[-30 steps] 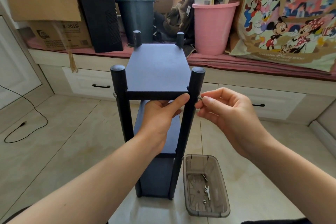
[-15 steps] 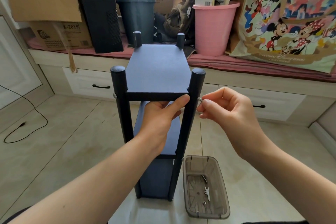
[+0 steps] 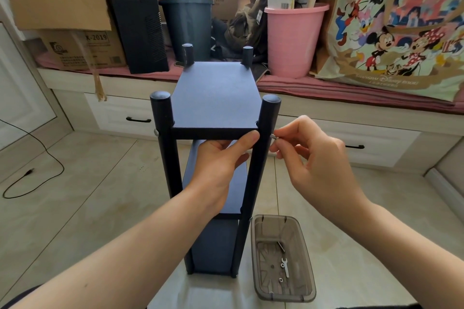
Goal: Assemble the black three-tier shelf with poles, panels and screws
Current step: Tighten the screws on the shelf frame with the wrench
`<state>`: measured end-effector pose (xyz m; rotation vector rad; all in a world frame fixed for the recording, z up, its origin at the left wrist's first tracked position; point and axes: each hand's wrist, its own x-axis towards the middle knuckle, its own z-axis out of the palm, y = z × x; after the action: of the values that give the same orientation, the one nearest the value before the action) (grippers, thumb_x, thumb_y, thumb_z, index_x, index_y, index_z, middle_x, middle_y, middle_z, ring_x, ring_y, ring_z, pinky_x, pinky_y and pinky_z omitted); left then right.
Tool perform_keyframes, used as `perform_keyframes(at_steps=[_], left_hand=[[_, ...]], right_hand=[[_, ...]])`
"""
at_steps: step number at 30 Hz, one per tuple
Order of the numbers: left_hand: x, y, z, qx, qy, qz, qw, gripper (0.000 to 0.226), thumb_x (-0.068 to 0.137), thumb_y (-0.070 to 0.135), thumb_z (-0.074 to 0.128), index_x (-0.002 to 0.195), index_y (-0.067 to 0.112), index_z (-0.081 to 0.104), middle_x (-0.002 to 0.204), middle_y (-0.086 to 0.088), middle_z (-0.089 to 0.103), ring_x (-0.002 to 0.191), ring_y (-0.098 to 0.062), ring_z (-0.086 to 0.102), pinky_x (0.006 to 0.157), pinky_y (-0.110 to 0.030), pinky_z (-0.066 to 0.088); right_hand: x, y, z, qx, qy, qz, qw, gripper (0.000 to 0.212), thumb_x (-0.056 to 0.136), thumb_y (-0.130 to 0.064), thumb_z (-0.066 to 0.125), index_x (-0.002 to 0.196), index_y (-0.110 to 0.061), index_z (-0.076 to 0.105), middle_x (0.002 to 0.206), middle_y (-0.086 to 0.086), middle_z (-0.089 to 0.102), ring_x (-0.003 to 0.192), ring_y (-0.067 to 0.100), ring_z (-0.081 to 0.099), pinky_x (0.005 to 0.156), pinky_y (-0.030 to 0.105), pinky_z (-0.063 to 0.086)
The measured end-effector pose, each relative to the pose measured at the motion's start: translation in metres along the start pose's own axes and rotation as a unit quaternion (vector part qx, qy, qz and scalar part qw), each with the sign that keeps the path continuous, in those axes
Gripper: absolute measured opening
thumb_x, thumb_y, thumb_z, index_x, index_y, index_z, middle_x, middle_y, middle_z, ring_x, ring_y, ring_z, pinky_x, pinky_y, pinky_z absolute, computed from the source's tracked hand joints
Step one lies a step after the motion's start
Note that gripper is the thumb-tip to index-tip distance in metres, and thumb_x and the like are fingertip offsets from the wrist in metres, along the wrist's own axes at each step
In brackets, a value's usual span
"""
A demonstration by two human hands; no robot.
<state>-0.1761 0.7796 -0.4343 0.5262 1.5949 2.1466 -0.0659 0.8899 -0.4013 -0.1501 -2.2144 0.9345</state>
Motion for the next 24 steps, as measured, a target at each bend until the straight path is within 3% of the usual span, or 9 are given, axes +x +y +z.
perform_keyframes(at_steps=[8, 13, 24], left_hand=[[0.0002, -0.0003, 0.0001, -0.005, -0.002, -0.006, 1.000, 0.066, 0.060, 0.045, 0.075, 0.119, 0.017, 0.071, 0.114, 0.000, 0.075, 0.112, -0.017, 0.069, 0.096, -0.032, 0.052], [0.0001, 0.0020, -0.0002, 0.005, -0.003, -0.014, 1.000, 0.057, 0.063, 0.041, 0.074, 0.116, 0.021, 0.072, 0.111, 0.003, 0.076, 0.107, -0.013, 0.070, 0.089, -0.029, 0.050], [-0.0009, 0.0024, -0.0010, 0.004, -0.005, -0.014, 1.000, 0.059, 0.064, 0.042, 0.074, 0.118, 0.018, 0.071, 0.112, 0.003, 0.076, 0.108, -0.012, 0.070, 0.090, -0.028, 0.049]], right_hand=[[0.0017, 0.0008, -0.0023, 0.104, -0.003, 0.069, 0.992, 0.010, 0.092, 0.001, 0.062, 0.091, -0.008, 0.061, 0.076, 0.001, 0.072, 0.074, 0.019, 0.070, 0.076, 0.040, 0.058], [0.0007, 0.0005, 0.0004, 0.079, -0.003, 0.053, 0.995, 0.014, 0.093, 0.001, 0.062, 0.090, -0.013, 0.060, 0.075, -0.004, 0.070, 0.075, 0.016, 0.069, 0.073, 0.041, 0.056], [0.0044, 0.0059, -0.0034, 0.127, -0.017, 0.060, 0.990, 0.011, 0.093, 0.005, 0.059, 0.092, -0.005, 0.060, 0.077, 0.009, 0.069, 0.075, 0.018, 0.068, 0.075, 0.033, 0.058]])
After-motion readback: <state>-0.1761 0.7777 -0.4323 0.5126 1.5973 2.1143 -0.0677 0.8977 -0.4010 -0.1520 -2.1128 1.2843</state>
